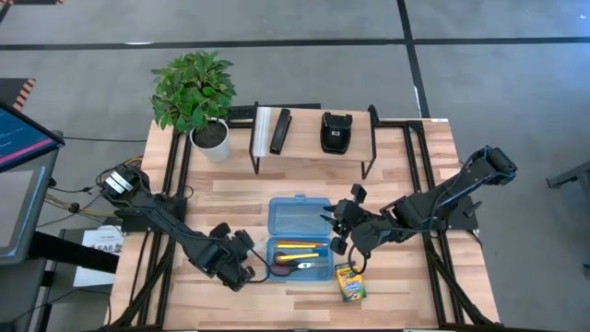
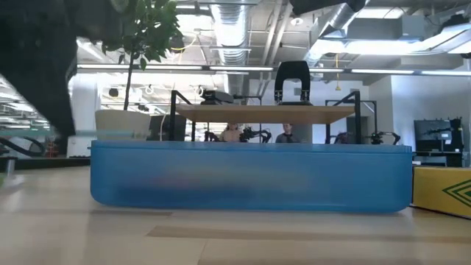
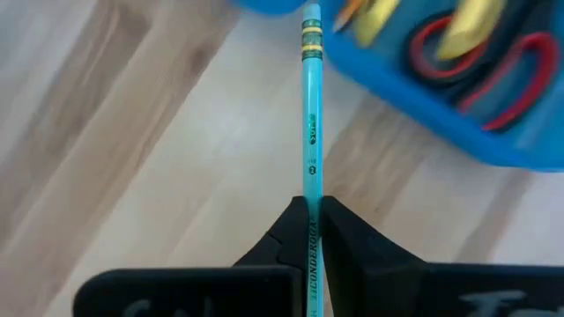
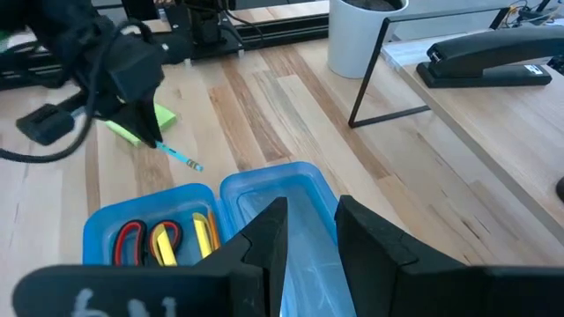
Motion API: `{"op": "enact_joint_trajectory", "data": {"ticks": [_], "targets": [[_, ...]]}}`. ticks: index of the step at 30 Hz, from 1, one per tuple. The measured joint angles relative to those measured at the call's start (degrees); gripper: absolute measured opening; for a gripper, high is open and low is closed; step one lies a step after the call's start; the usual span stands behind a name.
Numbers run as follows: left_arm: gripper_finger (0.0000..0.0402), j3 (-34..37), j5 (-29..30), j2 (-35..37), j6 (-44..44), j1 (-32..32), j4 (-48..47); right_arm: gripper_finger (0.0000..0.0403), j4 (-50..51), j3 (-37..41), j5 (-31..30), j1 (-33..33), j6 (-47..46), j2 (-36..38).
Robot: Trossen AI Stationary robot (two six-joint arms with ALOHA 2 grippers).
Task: Pack school essentials
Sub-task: Put the light blue pencil into the supply box
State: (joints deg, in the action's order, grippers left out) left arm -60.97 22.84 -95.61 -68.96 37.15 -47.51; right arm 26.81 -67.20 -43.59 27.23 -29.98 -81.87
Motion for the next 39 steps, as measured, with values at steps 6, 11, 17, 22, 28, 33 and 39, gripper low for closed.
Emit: {"op": "enact_joint_trajectory", "data": {"ticks": [6,11,17,22,28,33,39], "targets": [[0.0,-5.2,1.2,0.0,18.0,-0.8,3.8,0.0118,0.2,0.0,0.0,0.0,0.0,0.0],[0.0,-7.4,-2.2,-0.1,34.5,-4.0,16.8,0.0118,0.2,0.0,0.0,-0.1,0.0,0.0],[0.0,-7.9,-7.5,-2.6,42.6,-9.6,24.9,0.0118,0.4,0.0,0.0,-0.3,0.0,0.0],[0.0,-8.9,-11.6,-6.1,46.6,-11.9,27.2,0.0118,1.5,0.1,0.0,-0.4,-0.2,0.0],[0.0,-14.3,-14.7,-11.8,50.5,-12.3,26.7,0.0118,1.2,0.0,0.0,-0.8,-0.2,0.0],[0.0,-20.6,-16.5,-17.0,53.6,-12.3,26.2,0.0118,1.4,0.0,0.0,-0.8,-0.3,0.0],[0.0,-23.5,-16.5,-21.1,55.0,-13.5,22.4,0.0118,1.5,0.0,0.0,-0.3,-0.2,0.0]]}}
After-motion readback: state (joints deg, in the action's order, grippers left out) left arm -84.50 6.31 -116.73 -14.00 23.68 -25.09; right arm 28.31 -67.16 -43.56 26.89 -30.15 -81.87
